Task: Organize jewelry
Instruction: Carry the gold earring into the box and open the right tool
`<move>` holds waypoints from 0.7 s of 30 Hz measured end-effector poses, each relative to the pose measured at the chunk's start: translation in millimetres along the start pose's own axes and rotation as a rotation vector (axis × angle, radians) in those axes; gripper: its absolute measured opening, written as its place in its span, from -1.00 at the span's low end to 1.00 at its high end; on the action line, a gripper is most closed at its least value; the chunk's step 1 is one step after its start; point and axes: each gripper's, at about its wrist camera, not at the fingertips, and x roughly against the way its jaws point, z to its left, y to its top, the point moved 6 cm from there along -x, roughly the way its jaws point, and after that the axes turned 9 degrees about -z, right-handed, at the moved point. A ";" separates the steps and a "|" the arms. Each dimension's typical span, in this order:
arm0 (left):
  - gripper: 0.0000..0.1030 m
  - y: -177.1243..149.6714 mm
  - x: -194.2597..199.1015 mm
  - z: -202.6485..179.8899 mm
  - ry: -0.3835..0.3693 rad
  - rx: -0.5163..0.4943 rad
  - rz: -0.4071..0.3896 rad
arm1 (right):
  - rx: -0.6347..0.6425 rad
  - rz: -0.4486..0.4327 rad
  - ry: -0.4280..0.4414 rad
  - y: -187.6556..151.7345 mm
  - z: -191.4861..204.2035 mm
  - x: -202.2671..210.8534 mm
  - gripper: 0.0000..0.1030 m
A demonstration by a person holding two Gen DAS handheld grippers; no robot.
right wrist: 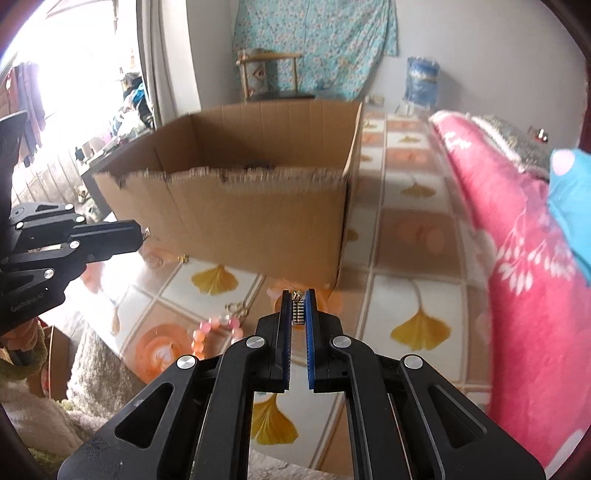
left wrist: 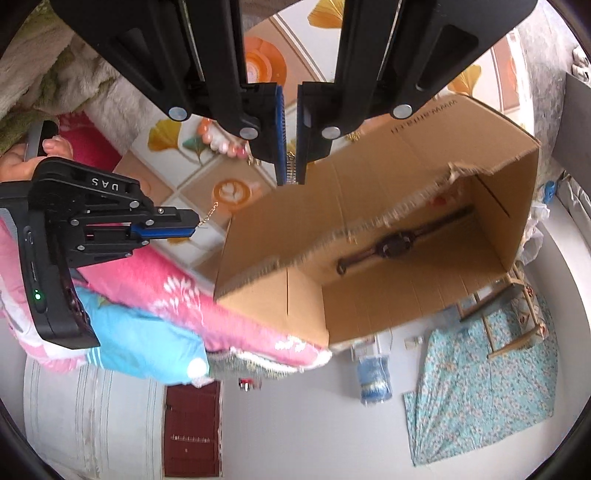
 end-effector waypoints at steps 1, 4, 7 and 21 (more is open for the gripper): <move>-0.91 4.2 1.9 0.8 0.000 0.003 -0.014 | 0.002 -0.013 -0.004 3.7 -1.2 3.2 -0.91; -0.91 19.2 8.1 2.2 0.001 0.001 -0.060 | 0.004 -0.067 -0.004 19.6 -3.4 14.5 -0.91; -0.91 37.8 18.5 4.2 0.010 -0.011 -0.117 | 0.009 -0.126 0.020 40.6 -4.1 26.9 -0.91; -0.91 98.6 12.5 65.5 0.028 0.014 -0.161 | 0.058 -0.245 0.293 155.6 5.9 3.1 -0.91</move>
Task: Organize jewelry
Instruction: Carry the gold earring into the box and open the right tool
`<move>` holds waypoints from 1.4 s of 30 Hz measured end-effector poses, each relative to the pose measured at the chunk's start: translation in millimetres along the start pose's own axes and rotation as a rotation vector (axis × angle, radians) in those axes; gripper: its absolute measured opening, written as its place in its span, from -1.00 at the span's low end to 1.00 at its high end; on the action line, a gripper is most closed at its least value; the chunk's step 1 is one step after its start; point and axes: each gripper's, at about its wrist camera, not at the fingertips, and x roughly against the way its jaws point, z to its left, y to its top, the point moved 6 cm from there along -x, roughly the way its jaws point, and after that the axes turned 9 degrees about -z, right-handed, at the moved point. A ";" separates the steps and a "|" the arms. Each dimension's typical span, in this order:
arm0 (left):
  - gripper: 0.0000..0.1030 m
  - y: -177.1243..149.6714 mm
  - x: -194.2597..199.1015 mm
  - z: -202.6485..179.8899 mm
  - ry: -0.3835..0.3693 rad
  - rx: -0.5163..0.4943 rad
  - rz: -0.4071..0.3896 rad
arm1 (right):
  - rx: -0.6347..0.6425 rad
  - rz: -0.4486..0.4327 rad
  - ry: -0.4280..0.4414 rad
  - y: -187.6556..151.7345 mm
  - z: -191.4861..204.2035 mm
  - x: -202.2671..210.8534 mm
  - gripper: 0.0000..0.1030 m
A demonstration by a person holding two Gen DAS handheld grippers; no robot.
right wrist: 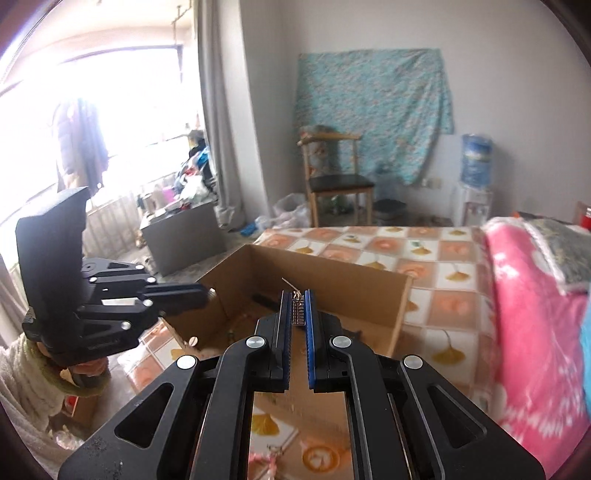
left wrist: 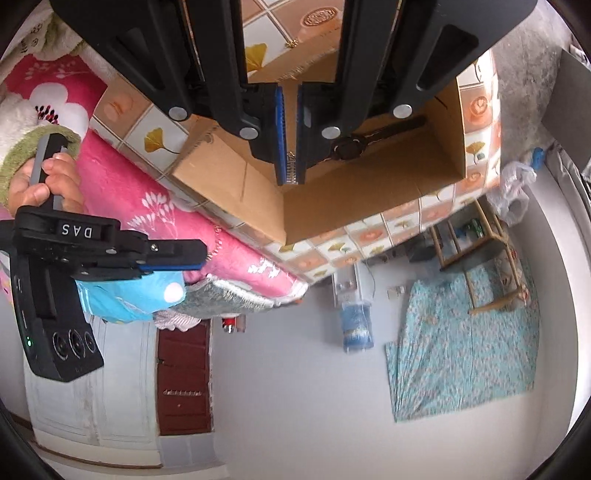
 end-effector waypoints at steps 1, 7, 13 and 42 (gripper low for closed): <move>-0.91 -0.9 -6.7 4.2 -0.010 0.011 0.020 | -0.003 0.025 0.025 0.1 0.0 -11.7 -0.91; -0.91 -17.5 -60.6 37.3 -0.029 0.090 0.194 | -0.074 0.238 0.116 -13.4 -12.7 -83.1 -0.91; -0.91 -35.8 -116.6 67.5 -0.067 0.172 0.397 | -0.161 0.434 0.187 -35.9 -18.9 -127.2 -0.91; -0.65 -76.9 -179.1 117.6 -0.052 0.403 0.702 | -0.235 0.640 0.290 -64.9 -13.0 -154.1 -0.43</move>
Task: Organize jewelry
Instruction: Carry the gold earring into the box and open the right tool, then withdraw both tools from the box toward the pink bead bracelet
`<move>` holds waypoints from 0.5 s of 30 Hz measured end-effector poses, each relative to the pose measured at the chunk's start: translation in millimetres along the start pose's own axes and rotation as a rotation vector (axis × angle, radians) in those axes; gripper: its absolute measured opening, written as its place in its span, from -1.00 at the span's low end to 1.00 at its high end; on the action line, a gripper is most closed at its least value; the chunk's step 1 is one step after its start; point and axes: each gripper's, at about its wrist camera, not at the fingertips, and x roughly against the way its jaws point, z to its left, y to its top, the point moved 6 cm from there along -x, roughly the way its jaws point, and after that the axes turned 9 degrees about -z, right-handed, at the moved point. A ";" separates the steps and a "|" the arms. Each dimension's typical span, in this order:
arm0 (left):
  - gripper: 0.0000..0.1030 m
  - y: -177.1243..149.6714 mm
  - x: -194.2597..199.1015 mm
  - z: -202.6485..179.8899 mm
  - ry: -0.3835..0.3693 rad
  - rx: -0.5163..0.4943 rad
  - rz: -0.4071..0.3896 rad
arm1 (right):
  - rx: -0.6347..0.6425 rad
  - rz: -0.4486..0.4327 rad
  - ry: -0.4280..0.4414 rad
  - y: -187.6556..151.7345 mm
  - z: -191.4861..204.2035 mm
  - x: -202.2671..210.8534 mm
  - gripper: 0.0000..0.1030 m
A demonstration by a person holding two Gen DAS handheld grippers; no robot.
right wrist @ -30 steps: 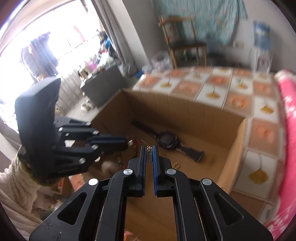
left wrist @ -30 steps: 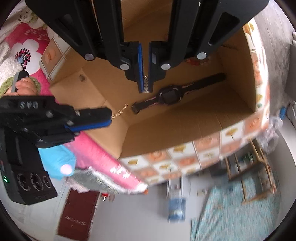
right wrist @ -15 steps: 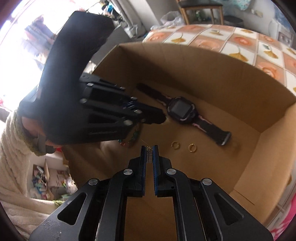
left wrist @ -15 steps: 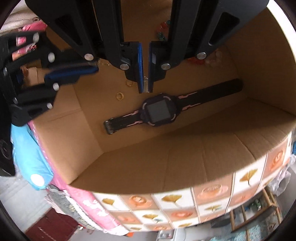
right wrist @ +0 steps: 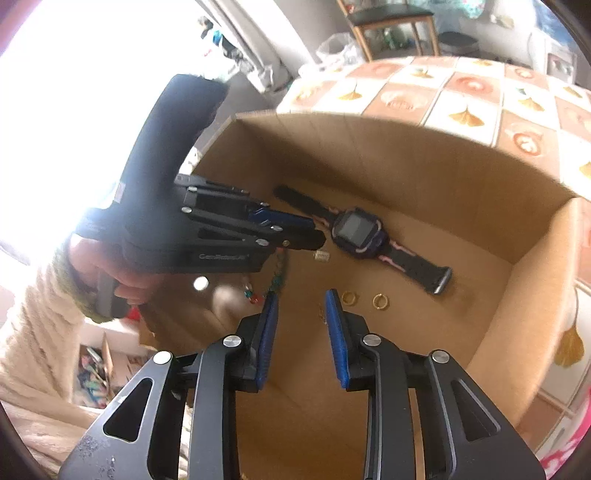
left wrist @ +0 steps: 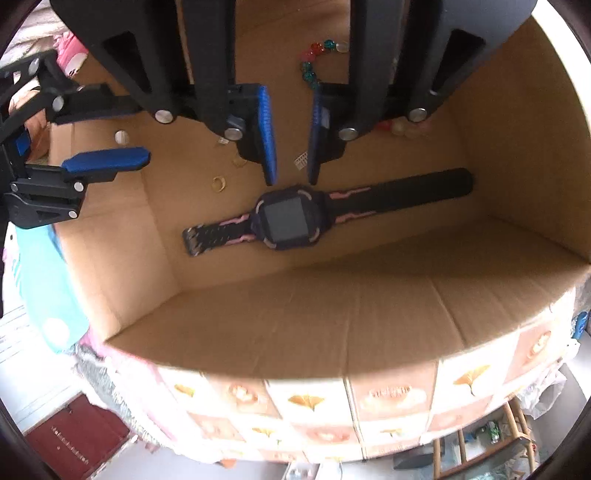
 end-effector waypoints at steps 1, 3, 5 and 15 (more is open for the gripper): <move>-0.63 1.0 7.1 -0.5 0.007 -0.003 -0.021 | -0.003 -0.020 -0.002 0.9 0.4 6.7 -0.36; -0.59 0.8 24.8 -2.3 0.019 -0.020 -0.069 | -0.004 -0.083 -0.020 1.3 0.4 26.5 -0.30; -0.50 -1.5 50.1 -6.3 0.016 -0.032 -0.142 | -0.001 -0.155 -0.018 -2.0 5.8 50.8 -0.22; 0.40 -76.0 179.5 -47.9 -0.014 -0.127 -0.542 | 0.031 -0.532 -0.050 -55.0 39.1 158.7 0.30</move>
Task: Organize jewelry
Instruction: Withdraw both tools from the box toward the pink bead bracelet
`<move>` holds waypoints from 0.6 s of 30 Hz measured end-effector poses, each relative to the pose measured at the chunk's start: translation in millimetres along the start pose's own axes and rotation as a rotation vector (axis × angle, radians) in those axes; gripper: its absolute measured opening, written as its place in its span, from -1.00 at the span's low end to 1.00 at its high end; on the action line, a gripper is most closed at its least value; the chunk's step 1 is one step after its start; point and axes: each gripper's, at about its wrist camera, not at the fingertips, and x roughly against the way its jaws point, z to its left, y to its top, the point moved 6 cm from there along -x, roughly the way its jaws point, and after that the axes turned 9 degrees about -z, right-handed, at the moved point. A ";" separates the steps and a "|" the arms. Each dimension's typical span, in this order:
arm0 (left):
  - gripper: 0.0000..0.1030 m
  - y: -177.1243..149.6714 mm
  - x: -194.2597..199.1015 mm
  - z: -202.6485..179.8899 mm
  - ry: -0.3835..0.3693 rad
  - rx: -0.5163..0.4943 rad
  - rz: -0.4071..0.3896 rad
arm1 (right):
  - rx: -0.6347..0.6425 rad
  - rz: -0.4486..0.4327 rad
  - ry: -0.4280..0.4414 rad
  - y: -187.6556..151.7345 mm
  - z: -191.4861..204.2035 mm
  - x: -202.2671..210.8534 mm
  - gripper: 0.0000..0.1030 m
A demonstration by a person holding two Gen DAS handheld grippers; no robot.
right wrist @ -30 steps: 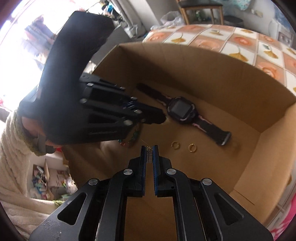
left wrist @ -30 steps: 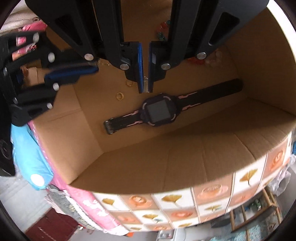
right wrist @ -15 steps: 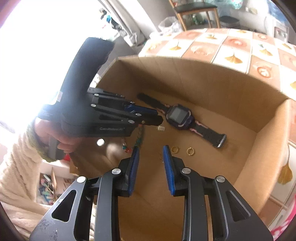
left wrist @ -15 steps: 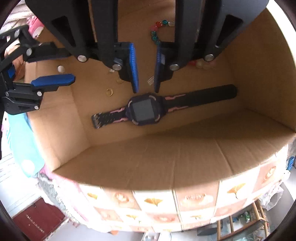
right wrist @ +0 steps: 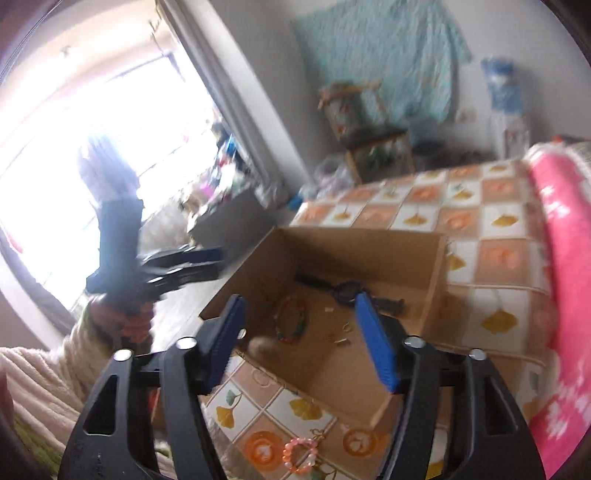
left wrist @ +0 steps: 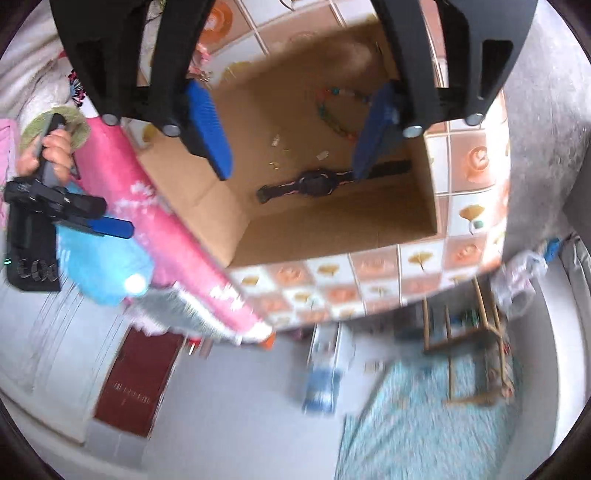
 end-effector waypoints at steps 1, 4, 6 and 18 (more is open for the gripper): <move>0.50 -7.9 14.4 -4.3 -0.014 0.008 -0.037 | 0.004 -0.026 -0.026 -7.7 1.5 10.9 0.38; 0.71 -29.1 34.6 -11.9 -0.020 0.032 -0.094 | -0.010 -0.055 -0.122 -27.5 -3.8 28.4 0.62; 0.84 -54.0 36.3 -20.2 -0.004 0.031 -0.107 | -0.032 -0.052 -0.189 -48.0 -8.8 33.3 0.67; 0.89 -176.8 -61.7 -34.3 0.150 0.014 0.112 | -0.104 0.228 -0.580 -163.3 -56.5 -2.6 0.70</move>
